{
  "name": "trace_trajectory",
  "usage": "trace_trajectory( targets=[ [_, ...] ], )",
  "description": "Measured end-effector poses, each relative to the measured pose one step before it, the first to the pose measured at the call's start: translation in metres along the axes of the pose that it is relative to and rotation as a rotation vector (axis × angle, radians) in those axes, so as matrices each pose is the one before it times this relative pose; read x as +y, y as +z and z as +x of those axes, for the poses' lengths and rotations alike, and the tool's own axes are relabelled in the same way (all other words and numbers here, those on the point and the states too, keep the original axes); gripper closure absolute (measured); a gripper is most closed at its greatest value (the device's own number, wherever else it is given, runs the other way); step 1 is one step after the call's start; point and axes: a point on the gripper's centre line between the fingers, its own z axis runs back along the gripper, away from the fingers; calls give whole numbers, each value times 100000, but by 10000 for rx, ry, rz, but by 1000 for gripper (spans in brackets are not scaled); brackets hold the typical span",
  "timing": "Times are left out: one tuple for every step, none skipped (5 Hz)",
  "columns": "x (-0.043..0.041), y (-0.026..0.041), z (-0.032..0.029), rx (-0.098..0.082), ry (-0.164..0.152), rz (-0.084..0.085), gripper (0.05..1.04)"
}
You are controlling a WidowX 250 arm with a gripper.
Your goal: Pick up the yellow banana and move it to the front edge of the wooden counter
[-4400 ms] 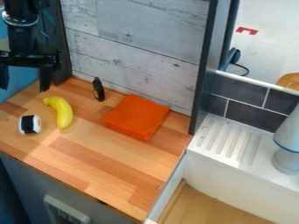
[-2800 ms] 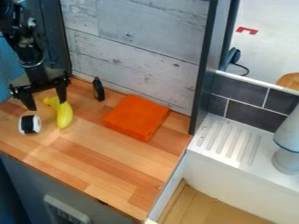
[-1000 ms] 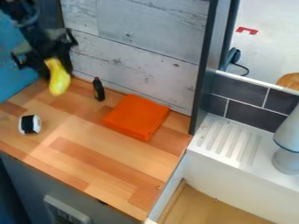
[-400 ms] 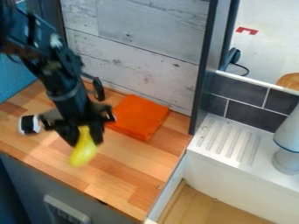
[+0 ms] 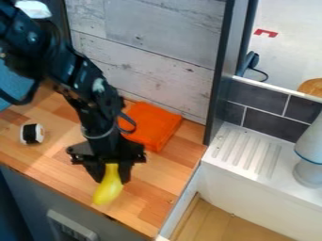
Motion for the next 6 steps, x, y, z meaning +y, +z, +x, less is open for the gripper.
trace_trajectory(
  targets=[
    [-791,-1349,-761,-27,-353,157,511],
    [-880,-882,-119,-303,193,132,511],
    [-323,-184,367,-49,130,-18,439],
    [89,80,-242,330,238,108,143],
    [496,3749,1368,-512,534,-579,69],
    [1282,4002,1421,-288,533,197,73]
  ],
)
